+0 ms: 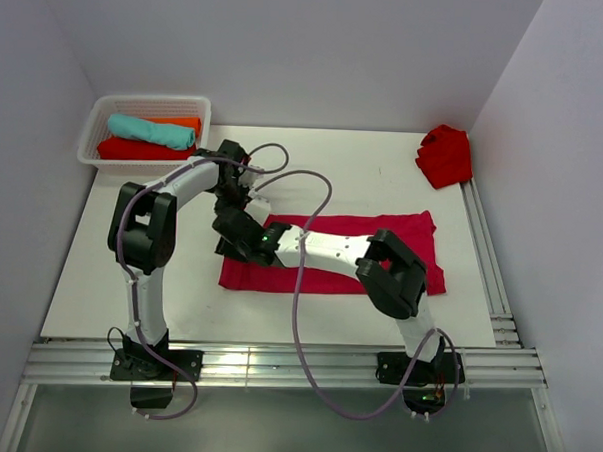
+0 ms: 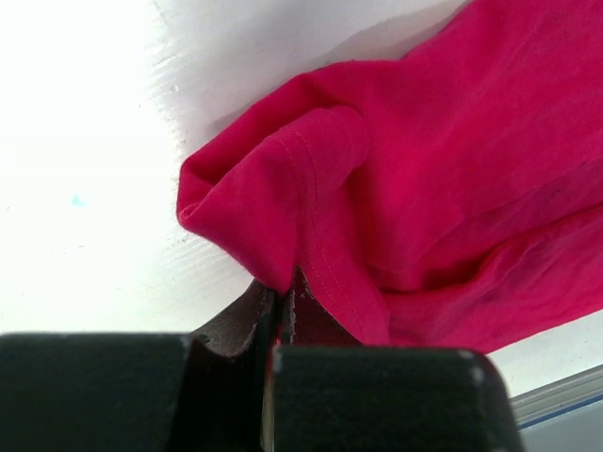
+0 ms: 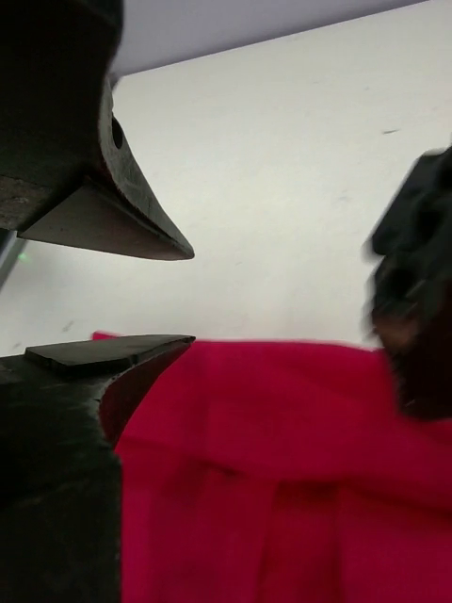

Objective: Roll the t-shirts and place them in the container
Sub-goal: Roll the tshirt

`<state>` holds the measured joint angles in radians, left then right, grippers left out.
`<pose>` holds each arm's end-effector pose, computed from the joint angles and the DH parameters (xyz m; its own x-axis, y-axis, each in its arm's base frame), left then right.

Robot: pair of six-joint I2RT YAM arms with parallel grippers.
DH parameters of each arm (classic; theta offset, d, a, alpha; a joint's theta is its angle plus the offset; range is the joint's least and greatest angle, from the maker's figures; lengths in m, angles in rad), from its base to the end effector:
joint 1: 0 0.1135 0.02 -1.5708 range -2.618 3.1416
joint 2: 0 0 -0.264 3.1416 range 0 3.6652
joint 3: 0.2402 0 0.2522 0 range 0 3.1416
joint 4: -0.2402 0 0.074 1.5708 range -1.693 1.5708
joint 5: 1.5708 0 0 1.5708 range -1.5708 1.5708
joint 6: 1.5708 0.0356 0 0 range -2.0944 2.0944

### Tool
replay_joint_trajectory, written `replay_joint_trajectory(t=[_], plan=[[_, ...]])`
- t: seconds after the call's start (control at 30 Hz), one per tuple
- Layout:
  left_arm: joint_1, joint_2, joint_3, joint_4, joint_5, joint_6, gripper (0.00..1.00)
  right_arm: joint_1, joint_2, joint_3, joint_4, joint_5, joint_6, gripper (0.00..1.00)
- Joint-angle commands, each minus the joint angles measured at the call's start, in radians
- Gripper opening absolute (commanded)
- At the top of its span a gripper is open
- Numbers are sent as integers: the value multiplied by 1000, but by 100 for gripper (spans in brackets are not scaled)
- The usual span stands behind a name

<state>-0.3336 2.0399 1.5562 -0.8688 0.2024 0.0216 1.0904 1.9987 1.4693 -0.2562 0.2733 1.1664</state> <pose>0.3829 -0.1403 0.1819 -0.9144 0.3393 -0.2208 0.3817 0.9042 -0.1915 0.2155 0.3927 0.2052 -0.8325 0.3179 -0.4537 -0.0008 0.8183 0.5748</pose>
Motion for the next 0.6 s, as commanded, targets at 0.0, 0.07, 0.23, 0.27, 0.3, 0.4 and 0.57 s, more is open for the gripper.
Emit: replay_joint_trajectory(t=[0.0, 0.07, 0.23, 0.27, 0.3, 0.4, 0.57], plan=[[-12, -21, 44, -25, -18, -14, 0, 5, 81, 147, -165, 98, -39, 45], [-15, -18, 53, -32, -21, -14, 0, 3, 139, 209, -225, 124, -47, 46], [-25, -17, 61, -38, -32, -14, 0, 5, 215, 353, -339, 191, -39, 46], [-25, -17, 64, -38, -32, -49, 0, 3, 215, 353, -339, 198, -39, 46], [-25, -17, 62, -38, -34, -49, 0, 3, 213, 349, -331, 204, -37, 46], [-28, -15, 61, -39, -37, -51, 0, 5, 203, 330, -319, 210, -39, 46], [-31, -10, 64, -39, -41, -52, 0, 6, 199, 332, -325, 228, -39, 47]])
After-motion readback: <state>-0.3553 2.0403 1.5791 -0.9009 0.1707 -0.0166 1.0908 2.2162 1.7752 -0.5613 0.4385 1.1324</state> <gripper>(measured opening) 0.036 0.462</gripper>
